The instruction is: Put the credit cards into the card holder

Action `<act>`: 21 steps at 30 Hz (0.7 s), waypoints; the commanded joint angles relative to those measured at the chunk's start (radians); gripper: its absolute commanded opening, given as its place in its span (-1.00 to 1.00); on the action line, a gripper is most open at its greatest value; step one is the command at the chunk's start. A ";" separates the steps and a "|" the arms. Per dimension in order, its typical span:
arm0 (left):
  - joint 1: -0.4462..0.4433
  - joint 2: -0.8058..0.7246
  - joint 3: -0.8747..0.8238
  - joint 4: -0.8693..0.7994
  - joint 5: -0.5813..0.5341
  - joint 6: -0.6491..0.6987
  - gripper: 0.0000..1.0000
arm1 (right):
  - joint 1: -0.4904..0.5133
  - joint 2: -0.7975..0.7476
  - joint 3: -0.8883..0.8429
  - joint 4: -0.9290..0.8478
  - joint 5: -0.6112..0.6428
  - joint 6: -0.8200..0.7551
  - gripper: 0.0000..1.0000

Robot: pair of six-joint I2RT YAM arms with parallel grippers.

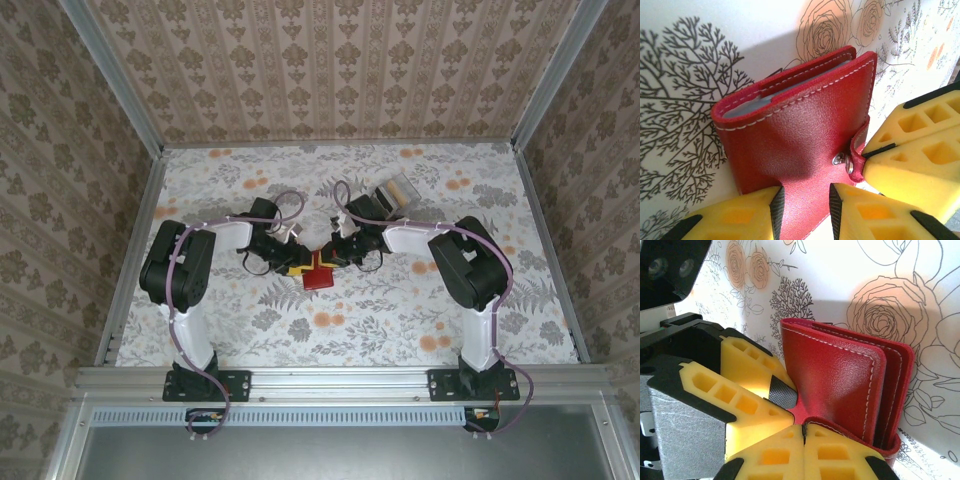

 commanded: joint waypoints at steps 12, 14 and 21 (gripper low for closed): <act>-0.007 0.062 -0.033 -0.006 -0.066 -0.011 -0.32 | 0.004 0.017 -0.010 0.005 0.019 0.013 -1.00; -0.007 0.063 -0.031 -0.006 -0.066 -0.011 -0.31 | 0.011 0.022 -0.002 -0.007 0.009 0.007 -1.00; -0.007 0.065 -0.033 -0.003 -0.070 -0.014 -0.31 | 0.012 0.028 0.008 -0.051 -0.005 -0.025 -1.00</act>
